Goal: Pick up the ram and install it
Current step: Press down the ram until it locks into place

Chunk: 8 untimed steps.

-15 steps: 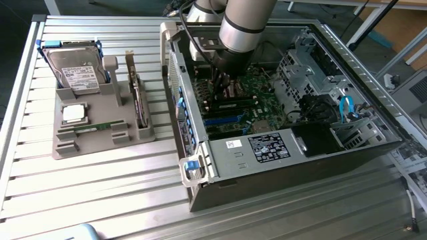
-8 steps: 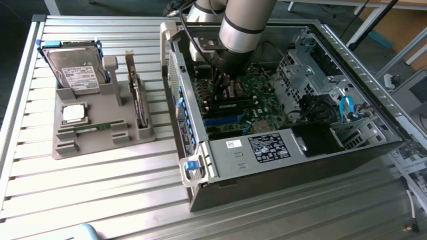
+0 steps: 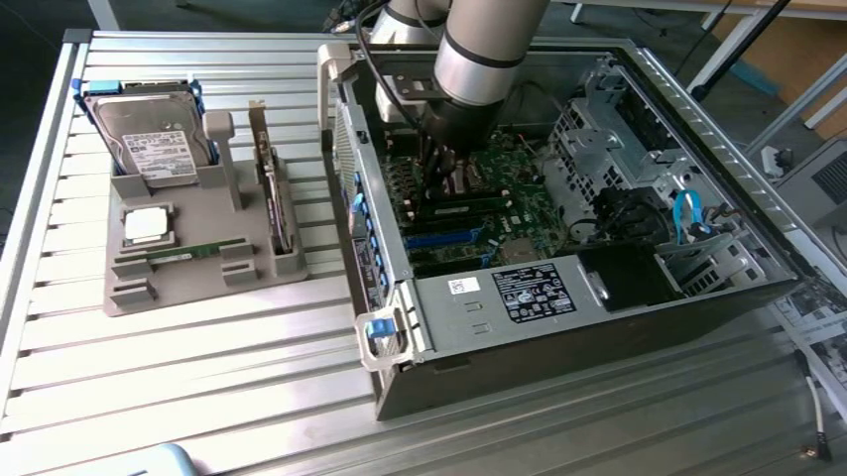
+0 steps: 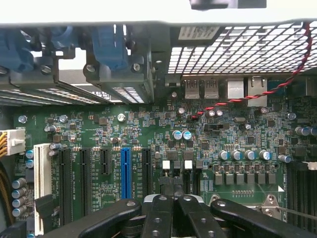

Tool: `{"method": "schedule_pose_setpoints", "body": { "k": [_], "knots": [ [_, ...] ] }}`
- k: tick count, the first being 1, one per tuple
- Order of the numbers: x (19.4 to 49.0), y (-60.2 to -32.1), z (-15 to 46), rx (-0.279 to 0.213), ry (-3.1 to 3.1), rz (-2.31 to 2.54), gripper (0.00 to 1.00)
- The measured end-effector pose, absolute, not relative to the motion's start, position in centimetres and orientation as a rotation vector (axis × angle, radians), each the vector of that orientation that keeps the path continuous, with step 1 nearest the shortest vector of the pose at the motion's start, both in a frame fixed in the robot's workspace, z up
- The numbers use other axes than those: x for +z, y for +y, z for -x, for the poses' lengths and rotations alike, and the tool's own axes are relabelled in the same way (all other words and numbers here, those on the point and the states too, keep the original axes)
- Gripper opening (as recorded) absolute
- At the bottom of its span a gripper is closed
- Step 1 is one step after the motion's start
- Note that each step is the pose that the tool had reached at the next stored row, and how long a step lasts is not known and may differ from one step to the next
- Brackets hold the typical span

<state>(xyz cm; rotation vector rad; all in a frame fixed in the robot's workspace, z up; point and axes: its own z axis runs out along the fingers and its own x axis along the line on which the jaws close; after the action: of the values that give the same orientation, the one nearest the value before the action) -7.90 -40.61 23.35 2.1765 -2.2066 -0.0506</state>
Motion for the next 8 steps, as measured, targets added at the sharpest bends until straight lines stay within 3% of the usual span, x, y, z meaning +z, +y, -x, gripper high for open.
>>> {"method": "schedule_pose_setpoints", "body": {
  "k": [8],
  "knots": [
    [23.26, -40.61, 7.9, -0.051, -2.207, -2.177, 0.11]
  ]
}}
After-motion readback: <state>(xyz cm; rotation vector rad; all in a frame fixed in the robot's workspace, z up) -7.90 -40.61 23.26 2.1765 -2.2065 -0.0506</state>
